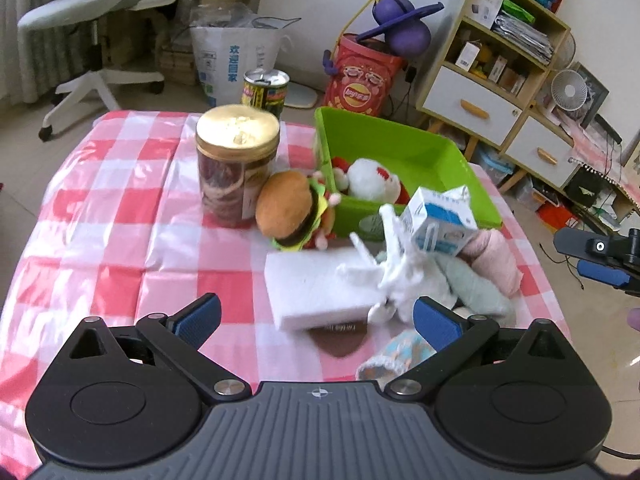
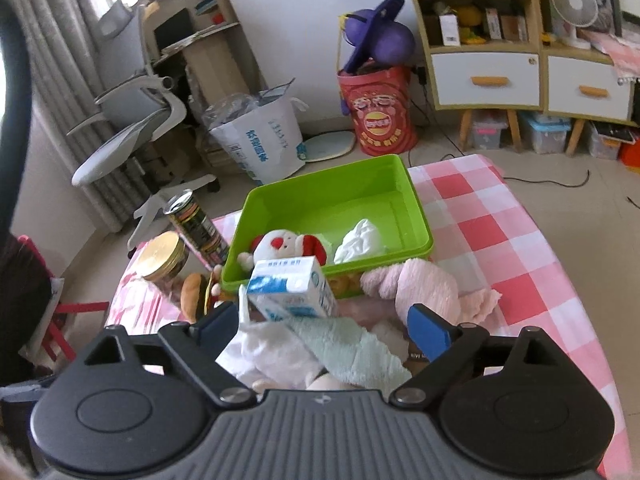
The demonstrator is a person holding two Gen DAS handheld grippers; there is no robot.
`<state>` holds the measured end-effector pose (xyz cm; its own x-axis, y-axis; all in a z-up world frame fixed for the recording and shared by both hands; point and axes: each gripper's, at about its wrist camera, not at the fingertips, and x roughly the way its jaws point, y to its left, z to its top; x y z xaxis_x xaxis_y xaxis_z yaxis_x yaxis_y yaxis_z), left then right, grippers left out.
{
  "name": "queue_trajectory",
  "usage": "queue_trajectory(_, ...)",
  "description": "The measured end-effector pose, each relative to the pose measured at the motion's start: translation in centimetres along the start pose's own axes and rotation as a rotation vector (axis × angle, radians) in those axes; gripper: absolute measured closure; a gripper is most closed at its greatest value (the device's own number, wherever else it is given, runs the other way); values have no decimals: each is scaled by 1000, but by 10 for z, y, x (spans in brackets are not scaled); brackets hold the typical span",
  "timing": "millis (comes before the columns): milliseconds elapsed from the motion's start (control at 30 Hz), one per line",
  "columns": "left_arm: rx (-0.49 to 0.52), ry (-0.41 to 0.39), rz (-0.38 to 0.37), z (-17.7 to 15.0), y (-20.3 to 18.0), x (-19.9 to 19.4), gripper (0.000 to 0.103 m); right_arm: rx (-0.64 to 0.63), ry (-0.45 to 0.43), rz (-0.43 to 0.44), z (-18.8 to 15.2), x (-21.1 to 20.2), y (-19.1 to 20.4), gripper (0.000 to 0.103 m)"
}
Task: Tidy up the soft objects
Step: 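Withdraw both tools from the tray back toward the remaining toys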
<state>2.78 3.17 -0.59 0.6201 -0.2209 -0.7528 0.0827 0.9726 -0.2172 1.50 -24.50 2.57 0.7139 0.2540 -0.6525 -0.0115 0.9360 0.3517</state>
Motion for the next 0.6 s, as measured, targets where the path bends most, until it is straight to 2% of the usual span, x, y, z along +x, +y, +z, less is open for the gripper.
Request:
queue_trajectory(133,10,-28,-11,-19,1,9,5,-18,-6,-3,-16,3,-4,33)
queue_trajectory(267,82,-38,-5,-34,-3,19,5,-68,18,-40,-27,9,-10,33)
queue_trajectory(367,119,-44,-9,-42,-5,25,5,-59,39,-51,-30,14,-19,33)
queue_trajectory(433,127,-32,-21,-46,-6,30,5,-25,79,-61,-32,21,-28,33)
queue_trajectory(533,125,-19,-54,-49,-11,37,5,67,193,-106,-35,39,-42,33)
queue_trajectory(600,129,-15,-83,-52,-16,39,5,124,237,-99,-38,47,-51,33)
